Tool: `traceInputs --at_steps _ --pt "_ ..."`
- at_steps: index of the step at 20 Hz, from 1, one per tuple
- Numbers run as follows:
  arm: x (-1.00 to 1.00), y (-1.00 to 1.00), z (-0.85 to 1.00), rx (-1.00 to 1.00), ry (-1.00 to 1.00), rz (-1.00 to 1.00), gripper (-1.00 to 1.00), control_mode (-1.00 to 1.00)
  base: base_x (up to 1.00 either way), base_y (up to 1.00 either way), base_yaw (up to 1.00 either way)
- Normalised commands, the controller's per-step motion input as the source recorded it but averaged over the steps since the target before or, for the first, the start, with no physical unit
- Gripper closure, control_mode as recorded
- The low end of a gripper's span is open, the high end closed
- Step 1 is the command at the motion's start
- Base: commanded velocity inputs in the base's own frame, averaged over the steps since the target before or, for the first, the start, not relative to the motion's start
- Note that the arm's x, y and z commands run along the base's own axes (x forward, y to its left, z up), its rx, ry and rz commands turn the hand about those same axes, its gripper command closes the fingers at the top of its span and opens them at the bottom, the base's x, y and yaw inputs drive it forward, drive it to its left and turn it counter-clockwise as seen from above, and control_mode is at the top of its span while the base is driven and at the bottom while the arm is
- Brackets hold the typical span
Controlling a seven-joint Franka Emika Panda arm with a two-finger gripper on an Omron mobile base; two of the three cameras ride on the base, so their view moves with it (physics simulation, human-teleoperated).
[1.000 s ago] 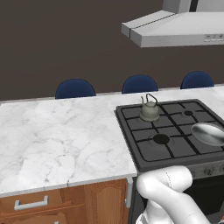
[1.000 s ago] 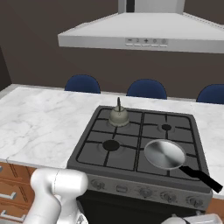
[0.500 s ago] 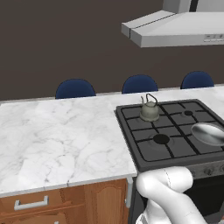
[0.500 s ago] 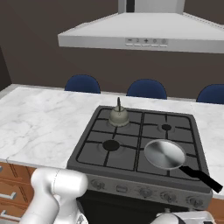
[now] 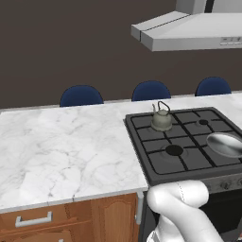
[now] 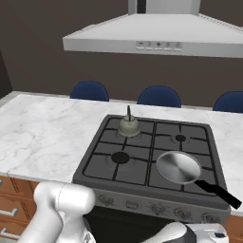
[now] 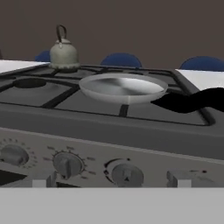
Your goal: Pick the pan from the cabinet and place it on the stove. Then turn on the stove burner for the pan.
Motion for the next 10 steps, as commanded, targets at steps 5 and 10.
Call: traceInputs --at_steps 5,10 --pt "0.40 0.00 -0.17 0.02 -0.02 0.00 -1.00 -1.00 0.00 0.00 0.00" --pt "0.12 0.00 -0.30 0.06 -0.11 0.00 -1.00 -1.00 0.00 0.00 0.00"
